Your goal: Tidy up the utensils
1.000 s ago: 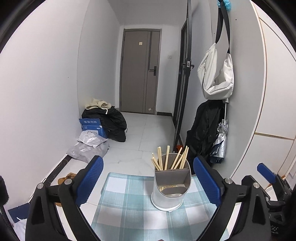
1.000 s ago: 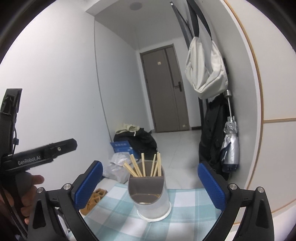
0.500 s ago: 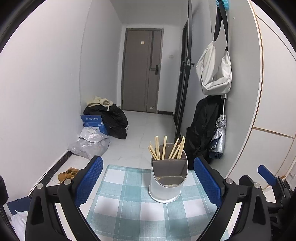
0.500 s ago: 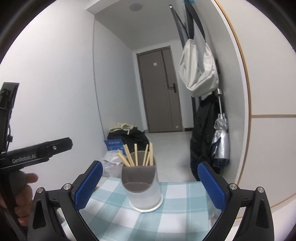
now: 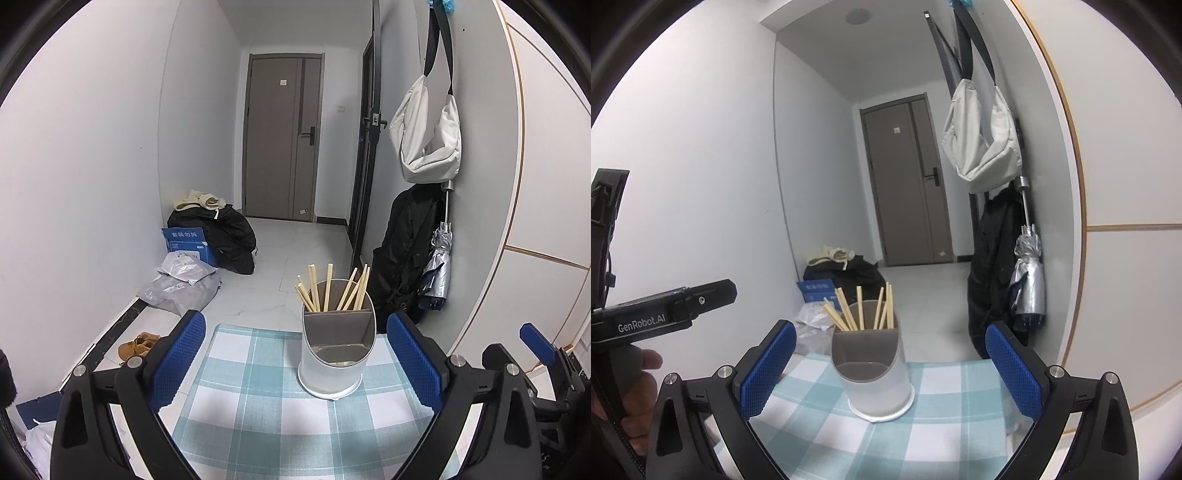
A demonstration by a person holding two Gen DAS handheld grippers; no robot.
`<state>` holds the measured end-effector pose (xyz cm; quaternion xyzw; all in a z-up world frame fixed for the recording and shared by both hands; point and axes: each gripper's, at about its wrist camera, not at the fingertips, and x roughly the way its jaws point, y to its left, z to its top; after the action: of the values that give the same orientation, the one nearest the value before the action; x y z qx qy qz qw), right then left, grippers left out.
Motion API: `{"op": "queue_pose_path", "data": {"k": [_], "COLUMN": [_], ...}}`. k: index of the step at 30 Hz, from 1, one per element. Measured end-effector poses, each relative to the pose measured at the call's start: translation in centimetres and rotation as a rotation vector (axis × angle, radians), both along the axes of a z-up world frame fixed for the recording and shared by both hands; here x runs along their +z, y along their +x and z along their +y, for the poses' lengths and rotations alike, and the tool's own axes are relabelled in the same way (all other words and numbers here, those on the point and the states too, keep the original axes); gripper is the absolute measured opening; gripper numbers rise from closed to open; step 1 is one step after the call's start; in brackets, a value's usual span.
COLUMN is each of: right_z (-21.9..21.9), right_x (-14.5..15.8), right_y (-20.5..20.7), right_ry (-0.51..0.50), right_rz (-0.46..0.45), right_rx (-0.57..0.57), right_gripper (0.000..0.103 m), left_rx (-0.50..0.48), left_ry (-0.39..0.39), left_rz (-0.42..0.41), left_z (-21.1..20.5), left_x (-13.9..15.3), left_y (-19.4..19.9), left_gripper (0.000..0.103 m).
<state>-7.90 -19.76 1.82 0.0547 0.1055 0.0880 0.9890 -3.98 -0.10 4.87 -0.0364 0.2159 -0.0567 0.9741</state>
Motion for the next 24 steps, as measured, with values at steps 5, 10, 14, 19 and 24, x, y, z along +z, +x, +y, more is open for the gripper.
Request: {"op": "queue_pose_path", "data": {"k": [5, 10, 14, 19, 24], "right_z": [-0.3, -0.5, -0.57, -0.68, -0.88], "right_x": [-0.03, -0.01, -0.02, -0.05, 0.01], "right_y": [-0.16, -0.14, -0.27, -0.25, -0.29], "right_ry": [0.008, 0.018, 0.024, 0.024, 0.038], "right_rz": [-0.005, -0.005, -0.007, -0.005, -0.005], "right_rx": [-0.009, -0.02, -0.023, -0.031, -0.037], "right_gripper": [0.103, 0.103, 0.103, 0.103, 0.103], "left_rx": [0.002, 0.014, 0.007, 0.001, -0.002], "left_ry": [0.016, 0.011, 0.013, 0.012, 0.014], "left_rz": [0.016, 0.021, 0.024, 0.025, 0.034], "left_z": [-0.06, 0.08, -0.02, -0.19, -0.35], "left_x": [-0.34, -0.37, -0.47, -0.45, -0.5], "left_y": [0.01, 0.05, -0.06, -0.14, -0.04], "left_gripper": [0.096, 0.096, 0.096, 0.096, 0.096]}}
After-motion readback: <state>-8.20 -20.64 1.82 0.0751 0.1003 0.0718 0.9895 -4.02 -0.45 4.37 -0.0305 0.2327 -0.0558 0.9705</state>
